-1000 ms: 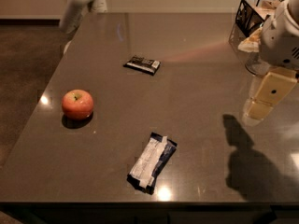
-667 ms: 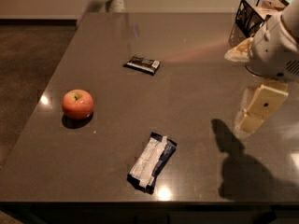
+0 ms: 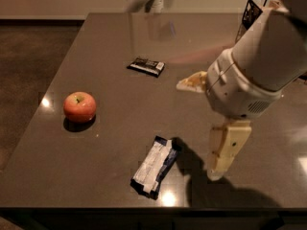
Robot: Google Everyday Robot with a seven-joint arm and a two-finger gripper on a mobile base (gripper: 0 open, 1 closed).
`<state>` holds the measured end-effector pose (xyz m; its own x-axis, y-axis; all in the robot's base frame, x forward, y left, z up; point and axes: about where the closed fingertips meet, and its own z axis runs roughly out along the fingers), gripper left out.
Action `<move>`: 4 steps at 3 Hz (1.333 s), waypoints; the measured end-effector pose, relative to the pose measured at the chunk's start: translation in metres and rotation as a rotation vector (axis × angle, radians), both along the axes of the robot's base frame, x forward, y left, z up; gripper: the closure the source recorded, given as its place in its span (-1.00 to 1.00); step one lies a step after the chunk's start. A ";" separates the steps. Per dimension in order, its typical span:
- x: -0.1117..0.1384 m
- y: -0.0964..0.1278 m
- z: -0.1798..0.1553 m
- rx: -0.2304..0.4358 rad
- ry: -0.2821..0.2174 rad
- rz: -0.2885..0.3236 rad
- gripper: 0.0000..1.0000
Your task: Move rxbar blueberry near rxbar chocolate
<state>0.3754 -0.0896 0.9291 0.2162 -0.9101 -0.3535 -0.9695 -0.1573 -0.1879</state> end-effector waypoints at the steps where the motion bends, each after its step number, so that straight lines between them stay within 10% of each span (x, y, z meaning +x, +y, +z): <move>1: -0.012 0.037 -0.024 -0.049 0.024 0.185 -1.00; 2: -0.017 0.066 -0.054 -0.132 0.048 0.358 -1.00; 4: -0.021 0.072 -0.091 -0.208 0.098 0.488 -1.00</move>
Offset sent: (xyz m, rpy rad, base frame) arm -0.0174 0.0877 -0.0775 -0.1890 0.0773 0.4857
